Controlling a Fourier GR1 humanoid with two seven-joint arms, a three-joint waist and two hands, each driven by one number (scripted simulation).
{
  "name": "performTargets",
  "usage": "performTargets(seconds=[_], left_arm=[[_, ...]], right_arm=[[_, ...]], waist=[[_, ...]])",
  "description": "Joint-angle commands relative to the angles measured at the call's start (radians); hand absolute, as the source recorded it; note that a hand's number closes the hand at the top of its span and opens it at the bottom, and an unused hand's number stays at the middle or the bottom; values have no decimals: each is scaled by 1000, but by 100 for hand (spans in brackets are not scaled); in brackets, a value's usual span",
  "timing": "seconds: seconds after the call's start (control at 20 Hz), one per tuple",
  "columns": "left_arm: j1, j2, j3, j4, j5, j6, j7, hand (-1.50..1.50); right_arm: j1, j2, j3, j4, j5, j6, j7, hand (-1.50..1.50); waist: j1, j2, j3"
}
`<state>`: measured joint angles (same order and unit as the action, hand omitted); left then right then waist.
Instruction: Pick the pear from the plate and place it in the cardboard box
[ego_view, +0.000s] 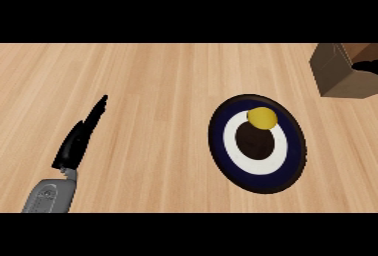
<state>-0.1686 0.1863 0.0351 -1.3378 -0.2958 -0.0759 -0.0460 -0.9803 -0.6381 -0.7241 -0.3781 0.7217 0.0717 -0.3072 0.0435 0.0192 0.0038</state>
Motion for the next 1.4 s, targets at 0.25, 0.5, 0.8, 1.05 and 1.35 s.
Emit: performTargets(seconds=[0.25,0.5,0.8,1.05,1.35], left_arm=[[11,-26,-27,-25,-20,16,11,0],[-15,5,4,-4,7,-16,6,0],[-32,-2,2,20,-1,-6,-14,0],[-20,-9,-4,15,-1,-6,-21,0],[1,-18,-15,-3,-19,13,-27,0]], right_arm=[[37,-123,-189,94,-178,-6,-125,-150],[114,-142,-243,122,-228,-28,-240,-150],[153,-234,-310,146,-292,17,-278,-150],[221,-243,-321,169,-301,26,-338,-150],[281,-293,-308,180,-289,80,-371,-150]], waist=[[12,8,3],[12,11,3],[9,14,4],[21,17,6],[29,17,8]])
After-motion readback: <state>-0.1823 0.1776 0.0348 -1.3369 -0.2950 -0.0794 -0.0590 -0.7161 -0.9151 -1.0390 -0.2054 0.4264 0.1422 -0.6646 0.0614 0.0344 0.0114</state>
